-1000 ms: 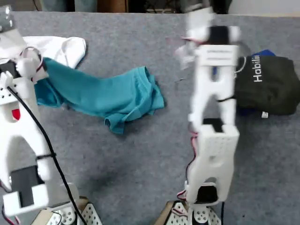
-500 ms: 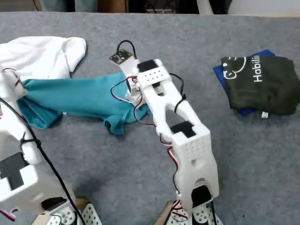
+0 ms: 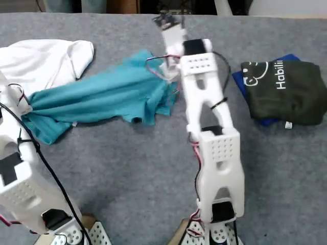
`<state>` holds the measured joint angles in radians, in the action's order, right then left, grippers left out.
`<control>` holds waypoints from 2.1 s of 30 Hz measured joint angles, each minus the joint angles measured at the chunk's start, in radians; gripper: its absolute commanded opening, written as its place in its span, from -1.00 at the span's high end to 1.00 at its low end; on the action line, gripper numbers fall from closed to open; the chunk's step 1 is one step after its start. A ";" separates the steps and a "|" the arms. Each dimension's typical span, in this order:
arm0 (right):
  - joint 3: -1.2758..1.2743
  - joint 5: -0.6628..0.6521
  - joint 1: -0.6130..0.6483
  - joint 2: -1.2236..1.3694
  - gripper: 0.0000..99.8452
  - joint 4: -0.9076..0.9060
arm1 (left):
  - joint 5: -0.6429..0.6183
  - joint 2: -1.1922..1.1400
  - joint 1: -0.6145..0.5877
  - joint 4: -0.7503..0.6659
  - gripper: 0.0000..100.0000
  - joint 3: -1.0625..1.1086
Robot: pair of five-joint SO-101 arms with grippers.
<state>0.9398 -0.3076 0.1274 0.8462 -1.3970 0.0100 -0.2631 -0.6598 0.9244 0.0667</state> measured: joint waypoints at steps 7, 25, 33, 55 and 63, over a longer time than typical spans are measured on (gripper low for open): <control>0.224 -0.002 -0.095 0.097 0.43 -0.044 | 0.000 -0.049 -0.008 0.041 0.94 -0.087; -0.327 0.304 0.293 -0.186 0.38 -0.302 | 0.002 -0.049 -0.008 0.153 0.94 -0.106; -0.330 0.512 0.370 -0.072 0.38 -0.253 | 0.002 -0.049 -0.005 0.160 0.94 -0.106; -0.101 0.609 0.410 0.129 0.38 -0.359 | 0.002 -0.049 -0.005 0.160 0.94 -0.106; -0.100 0.609 0.416 0.026 0.38 -0.353 | 0.002 -0.049 -0.005 0.160 0.94 -0.106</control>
<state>0.8401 0.3015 0.5432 0.8723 -1.7499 0.0115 -0.3122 -0.6644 1.0840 -0.0391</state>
